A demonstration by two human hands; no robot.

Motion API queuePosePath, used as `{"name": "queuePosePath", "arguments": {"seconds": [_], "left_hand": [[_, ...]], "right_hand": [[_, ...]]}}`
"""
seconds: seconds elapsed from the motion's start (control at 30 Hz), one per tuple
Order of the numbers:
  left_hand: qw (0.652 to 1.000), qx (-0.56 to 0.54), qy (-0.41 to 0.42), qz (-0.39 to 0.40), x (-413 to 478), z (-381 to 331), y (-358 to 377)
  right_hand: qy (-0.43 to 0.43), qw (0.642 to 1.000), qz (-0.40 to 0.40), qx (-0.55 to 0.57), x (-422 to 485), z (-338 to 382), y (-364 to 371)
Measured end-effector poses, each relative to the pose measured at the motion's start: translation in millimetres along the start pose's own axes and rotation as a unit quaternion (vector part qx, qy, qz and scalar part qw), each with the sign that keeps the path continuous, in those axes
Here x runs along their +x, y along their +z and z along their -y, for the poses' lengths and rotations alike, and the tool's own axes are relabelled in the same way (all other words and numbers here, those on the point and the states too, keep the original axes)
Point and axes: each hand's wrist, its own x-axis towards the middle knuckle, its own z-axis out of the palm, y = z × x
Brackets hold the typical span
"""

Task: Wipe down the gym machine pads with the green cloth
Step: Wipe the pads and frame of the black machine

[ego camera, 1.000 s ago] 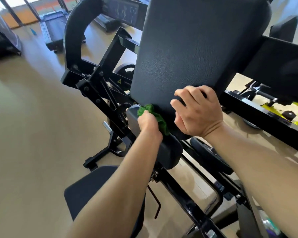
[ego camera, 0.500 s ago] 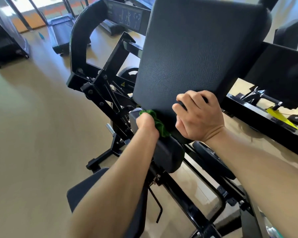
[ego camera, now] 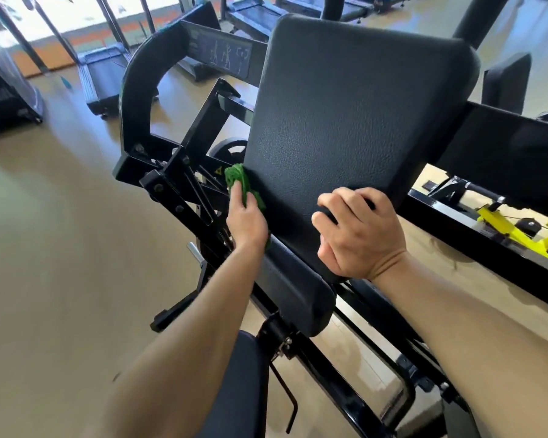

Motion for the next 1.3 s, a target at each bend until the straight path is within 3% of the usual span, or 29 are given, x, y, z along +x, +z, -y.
{"name": "queuePosePath", "arguments": {"seconds": [0.17,0.3,0.4,0.57,0.73,0.87,0.97,1.03,1.1,1.17,1.23,1.3], "left_hand": [[0.984,0.04,0.131,0.112,-99.2,19.4,14.5],[0.982,0.069,0.156,0.08,-77.9,11.1,15.8],[0.988,0.102,0.106,0.04,-16.5,-11.7,9.2],[0.987,0.124,-0.035,0.093,63.4,-24.4,-10.4],[0.997,0.058,-0.05,0.03,-30.4,-9.8,9.7],[0.991,-0.028,-0.127,0.038,-116.4,8.0,20.1],[0.984,-0.073,-0.145,0.076,-171.9,13.5,13.0],[0.983,-0.079,-0.139,0.085,-191.6,12.0,1.5],[0.995,-0.051,-0.05,0.067,-203.8,1.9,-9.1],[0.991,-0.013,0.121,0.05,-208.5,-17.0,-9.8],[0.952,0.029,0.296,0.07,-201.4,-39.3,7.8],[0.882,0.121,0.443,0.103,-180.3,-53.4,34.0]], "right_hand": [[0.025,0.999,0.019,0.006,1.8,2.3,-2.1],[0.016,1.0,0.02,0.003,1.0,2.0,-2.6],[0.014,1.0,0.013,0.005,0.3,2.0,-1.0],[0.003,1.0,0.015,0.009,-0.4,-0.3,2.1],[0.004,0.999,0.04,0.026,0.4,-1.3,-4.1],[0.041,0.996,0.019,0.082,-4.2,-0.5,-17.1],[0.154,0.979,-0.029,0.128,-42.3,2.5,-31.8],[0.237,0.959,-0.021,0.154,-78.0,3.0,-38.9],[0.318,0.928,0.041,0.191,-103.8,-1.6,-43.3],[0.425,0.867,0.096,0.243,-116.9,-6.4,-46.5],[0.525,0.801,0.096,0.271,-120.8,-10.1,-49.4],[0.564,0.772,0.086,0.281,-116.8,-11.7,-52.2]]}}
